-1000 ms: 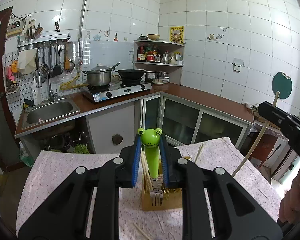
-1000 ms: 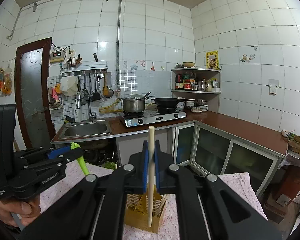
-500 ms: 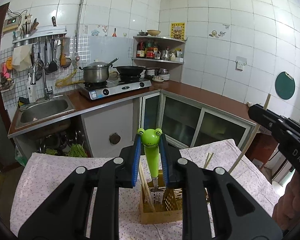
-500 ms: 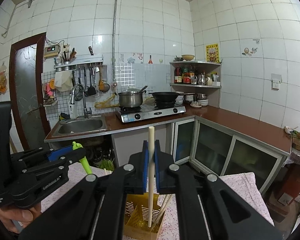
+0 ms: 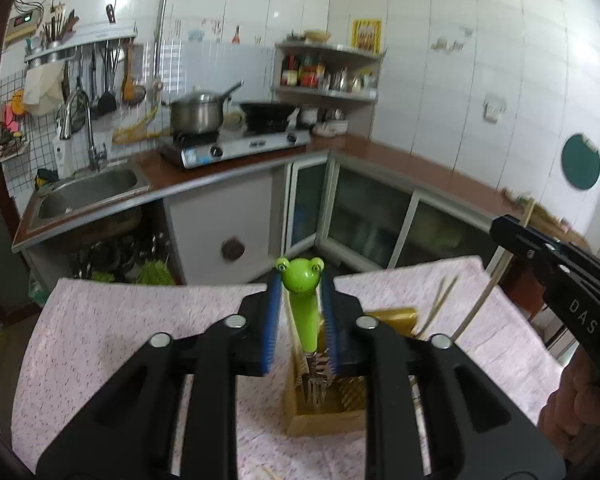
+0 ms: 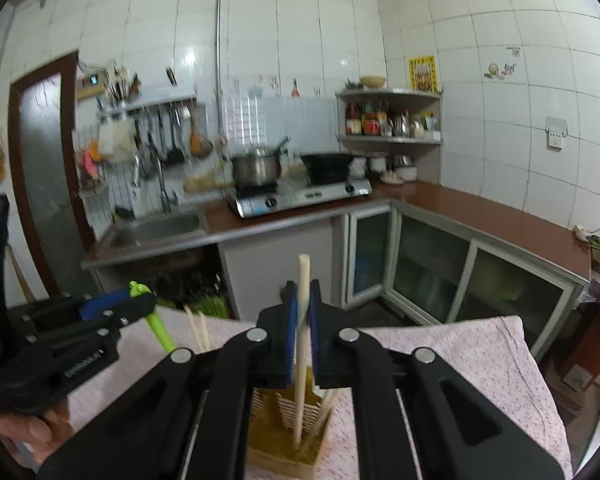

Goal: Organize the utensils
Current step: 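Open both tools, leaving the fork and chopstick in the caddy, then grasp a chopstick on the cloth with the left tool while the right tool grasps another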

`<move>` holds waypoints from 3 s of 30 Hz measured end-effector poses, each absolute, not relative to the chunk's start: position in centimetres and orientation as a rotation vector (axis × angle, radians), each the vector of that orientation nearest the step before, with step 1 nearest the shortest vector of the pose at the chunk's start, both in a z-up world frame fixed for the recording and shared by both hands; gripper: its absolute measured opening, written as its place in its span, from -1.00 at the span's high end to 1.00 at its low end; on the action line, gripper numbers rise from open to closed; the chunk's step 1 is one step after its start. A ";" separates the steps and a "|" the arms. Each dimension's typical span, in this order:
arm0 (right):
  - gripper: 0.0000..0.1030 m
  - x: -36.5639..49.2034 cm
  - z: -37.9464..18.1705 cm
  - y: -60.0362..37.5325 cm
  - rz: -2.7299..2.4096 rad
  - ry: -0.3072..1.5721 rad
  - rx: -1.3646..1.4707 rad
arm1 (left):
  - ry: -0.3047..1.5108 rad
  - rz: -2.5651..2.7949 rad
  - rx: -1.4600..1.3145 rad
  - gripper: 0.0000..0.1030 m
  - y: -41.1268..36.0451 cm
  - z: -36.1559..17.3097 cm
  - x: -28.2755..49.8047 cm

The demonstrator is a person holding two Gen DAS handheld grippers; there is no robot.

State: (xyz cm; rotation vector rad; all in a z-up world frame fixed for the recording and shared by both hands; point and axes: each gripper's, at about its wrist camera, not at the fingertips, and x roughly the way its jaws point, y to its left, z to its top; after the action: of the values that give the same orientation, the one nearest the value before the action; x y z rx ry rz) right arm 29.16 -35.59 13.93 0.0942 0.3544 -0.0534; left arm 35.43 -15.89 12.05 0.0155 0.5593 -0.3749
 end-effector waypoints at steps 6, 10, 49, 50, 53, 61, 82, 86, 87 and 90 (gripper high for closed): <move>0.85 28.9 13.4 -37.3 -0.121 0.355 0.128 | 0.579 -0.313 -0.001 0.13 -14.1 11.5 36.3; 0.85 27.4 14.2 -37.9 -0.137 0.333 0.130 | 0.548 -0.296 -0.027 0.09 -12.5 12.6 35.3; 0.55 14.8 -6.9 -32.8 -0.042 0.791 0.195 | 0.959 -0.221 -0.084 -0.05 -2.4 -7.9 19.5; 0.55 15.2 -7.0 -32.5 -0.035 0.796 0.194 | 0.958 -0.221 -0.074 -0.05 -2.7 -7.7 19.8; 0.55 16.4 -7.7 -32.0 -0.020 0.818 0.187 | 0.963 -0.213 -0.044 -0.05 -3.3 -7.7 21.2; 0.55 19.0 -9.0 -31.0 -0.006 0.865 0.173 | 0.986 -0.219 -0.027 -0.07 -5.3 -7.4 24.1; 0.89 25.5 -10.1 -31.9 -0.051 0.928 0.094 | 1.096 -0.283 0.013 -0.02 -12.7 -8.9 31.8; 0.89 26.0 -10.1 -32.1 -0.046 0.925 0.101 | 1.096 -0.276 0.067 0.25 -14.1 -9.9 32.3; 0.89 26.0 -10.1 -32.2 -0.043 0.924 0.105 | 1.092 -0.270 0.076 0.31 -14.2 -10.0 32.4; 0.89 26.1 -10.1 -32.4 -0.039 0.920 0.111 | 1.082 -0.247 0.083 0.61 -14.2 -10.0 32.4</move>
State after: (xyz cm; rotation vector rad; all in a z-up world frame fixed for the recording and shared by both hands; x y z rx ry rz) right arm 26.13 -32.41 -10.08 0.1108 0.9196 -0.0386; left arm 32.43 -14.22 -10.00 0.0829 1.0816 -0.2470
